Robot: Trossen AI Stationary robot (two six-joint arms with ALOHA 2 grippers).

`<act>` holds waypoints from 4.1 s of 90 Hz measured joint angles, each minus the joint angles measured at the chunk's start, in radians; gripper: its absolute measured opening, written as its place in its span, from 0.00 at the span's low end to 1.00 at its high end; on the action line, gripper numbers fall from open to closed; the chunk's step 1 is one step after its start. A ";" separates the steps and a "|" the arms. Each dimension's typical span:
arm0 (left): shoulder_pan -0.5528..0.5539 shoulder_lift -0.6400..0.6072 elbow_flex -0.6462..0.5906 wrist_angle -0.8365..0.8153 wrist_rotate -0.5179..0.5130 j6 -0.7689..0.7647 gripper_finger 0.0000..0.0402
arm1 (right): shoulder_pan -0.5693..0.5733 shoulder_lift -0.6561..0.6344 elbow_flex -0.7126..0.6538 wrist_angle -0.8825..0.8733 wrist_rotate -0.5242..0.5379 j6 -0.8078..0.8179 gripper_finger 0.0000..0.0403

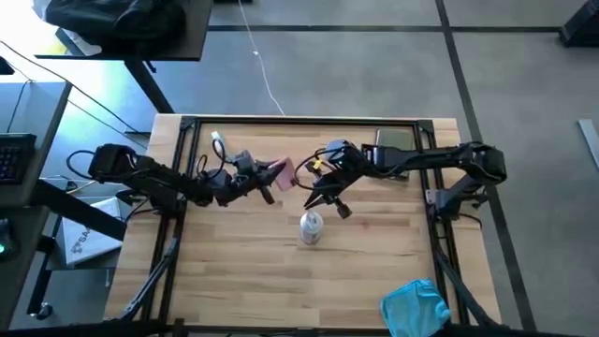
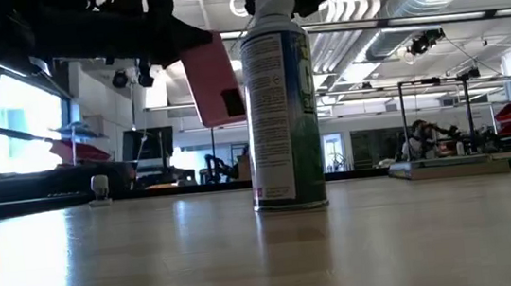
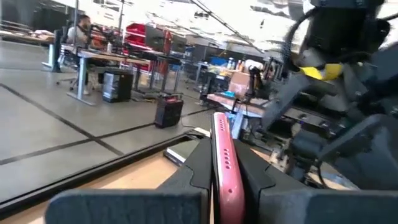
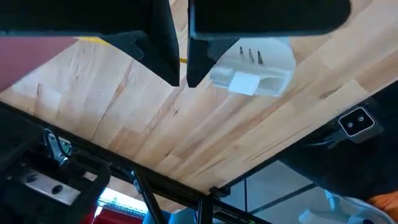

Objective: Apply microfiber cloth
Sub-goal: Spray the back and front of the cellphone with the spray cleaning bottle

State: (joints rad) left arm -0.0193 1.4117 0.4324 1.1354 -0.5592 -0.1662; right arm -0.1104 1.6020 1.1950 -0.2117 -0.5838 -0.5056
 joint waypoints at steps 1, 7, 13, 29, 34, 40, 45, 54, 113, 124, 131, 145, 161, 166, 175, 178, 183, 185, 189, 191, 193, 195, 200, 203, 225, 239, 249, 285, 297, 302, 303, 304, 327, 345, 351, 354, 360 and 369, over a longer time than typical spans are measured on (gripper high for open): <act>0.004 0.000 0.000 0.000 0.000 0.000 0.03 | 0.000 0.000 0.000 0.000 0.000 0.000 0.00; 0.025 0.000 0.000 -0.002 0.025 -0.008 0.03 | 0.000 -0.001 0.000 0.003 0.000 0.000 0.00; 0.047 0.000 0.000 0.000 0.076 -0.022 0.03 | 0.000 -0.003 0.000 0.003 0.000 0.000 0.00; 0.061 0.058 0.000 0.073 0.065 -0.041 0.03 | 0.000 -0.019 0.000 -0.001 -0.018 0.000 0.00; 0.056 0.097 0.000 0.127 0.049 -0.043 0.03 | 0.000 -0.020 0.000 -0.001 -0.038 0.000 0.00; 0.047 0.150 0.000 0.198 0.029 -0.043 0.03 | 0.000 -0.019 0.000 -0.008 -0.054 -0.006 0.00; 0.040 0.188 0.000 0.250 0.026 -0.042 0.03 | 0.000 -0.017 0.001 -0.016 -0.057 -0.018 0.00; 0.028 0.240 0.000 0.334 0.026 -0.042 0.03 | 0.000 -0.016 0.002 -0.028 -0.062 -0.019 0.00; 0.023 0.259 0.003 0.382 0.037 -0.040 0.02 | -0.001 -0.003 0.002 0.012 -0.059 -0.042 0.00; 0.024 0.258 0.003 0.382 0.042 -0.040 0.02 | -0.001 0.001 0.002 -0.009 -0.061 -0.048 0.00; 0.023 0.258 0.003 0.381 0.043 -0.040 0.02 | -0.001 0.001 0.003 -0.031 -0.063 -0.048 0.00; 0.023 0.258 0.003 0.381 0.043 -0.040 0.02 | -0.001 0.001 0.004 -0.055 -0.063 -0.042 0.00; 0.023 0.258 0.003 0.381 0.044 -0.040 0.02 | -0.001 0.001 0.004 -0.066 -0.045 -0.041 0.00; 0.024 0.258 0.003 0.380 0.044 -0.040 0.02 | -0.001 0.001 0.004 -0.069 -0.040 -0.041 0.00; 0.023 0.258 0.005 0.381 0.042 -0.049 0.02 | -0.001 0.001 0.004 -0.073 -0.036 -0.041 0.00; 0.023 0.258 0.009 0.379 0.032 -0.057 0.02 | -0.001 0.001 0.004 -0.073 -0.037 -0.041 0.00; 0.015 0.258 0.015 0.383 0.003 -0.056 0.02 | -0.001 0.001 0.004 -0.073 -0.035 -0.041 0.00; 0.009 0.257 0.016 0.388 -0.013 -0.045 0.02 | -0.001 0.001 0.004 -0.074 -0.034 -0.041 0.00; -0.006 0.257 0.015 0.412 -0.050 -0.002 0.02 | -0.001 0.001 0.004 -0.076 -0.031 -0.041 0.00; -0.016 0.255 0.013 0.429 -0.066 0.024 0.02 | -0.001 0.001 0.004 -0.077 -0.028 -0.041 0.00; -0.025 0.248 0.012 0.432 -0.078 0.049 0.02 | -0.001 0.001 0.004 -0.078 -0.025 -0.040 0.00; -0.033 0.232 0.011 0.429 -0.087 0.070 0.02 | -0.001 0.001 0.004 -0.078 -0.020 -0.035 0.00; -0.050 0.180 0.011 0.409 -0.102 0.107 0.02 | -0.001 0.001 0.004 -0.080 -0.015 -0.034 0.00; -0.061 0.150 0.011 0.405 -0.104 0.123 0.02 | 0.000 0.001 0.004 -0.080 -0.014 -0.034 0.00; -0.112 0.024 0.011 0.325 -0.101 0.321 0.02 | 0.000 0.001 0.004 -0.080 -0.010 -0.034 0.00; -0.099 0.061 0.010 0.218 -0.089 0.687 0.02 | 0.005 0.001 0.003 -0.078 -0.006 -0.033 0.00; -0.071 0.093 0.010 0.146 -0.101 1.014 0.02 | 0.006 0.001 0.003 -0.076 -0.003 -0.017 0.00; -0.013 0.296 0.029 0.049 -0.115 1.820 0.02 | 0.019 0.001 0.002 -0.074 -0.001 0.008 0.00; -0.012 0.374 0.081 0.038 -0.114 1.904 0.02 | 0.019 0.001 0.002 -0.075 -0.004 0.008 0.00; -0.016 0.394 0.107 0.026 -0.112 1.941 0.02 | 0.019 0.001 0.002 -0.076 -0.006 0.008 0.00; -0.017 0.397 0.112 0.025 -0.112 1.948 0.02 | 0.019 0.001 0.002 -0.076 -0.007 0.008 0.00; -0.019 0.401 0.116 0.024 -0.113 1.955 0.02 | 0.019 0.001 0.002 -0.077 -0.008 0.008 0.00; -0.089 0.410 0.172 0.022 -0.139 2.037 0.02 | 0.019 0.001 0.002 -0.083 -0.014 0.008 0.00; -0.147 0.408 0.172 0.023 -0.148 2.104 0.02 | 0.019 0.001 0.002 -0.085 -0.014 0.008 0.00; -0.151 0.408 0.172 0.030 -0.152 2.155 0.02 | 0.019 0.001 0.002 -0.085 -0.014 0.015 0.00; -0.151 0.408 0.172 0.031 -0.159 2.179 0.02 | 0.019 0.001 0.002 -0.085 -0.014 0.019 0.00; -0.151 0.408 0.172 0.032 -0.179 2.202 0.02 | 0.019 0.001 0.002 -0.084 -0.016 0.033 0.00; -0.150 0.408 0.172 0.019 -0.157 2.194 0.02 | 0.019 0.001 0.002 -0.085 -0.020 0.035 0.00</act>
State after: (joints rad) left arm -0.1696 1.8194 0.6048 1.1544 -0.7167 2.0274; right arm -0.0910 1.6032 1.1965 -0.2966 -0.6041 -0.4706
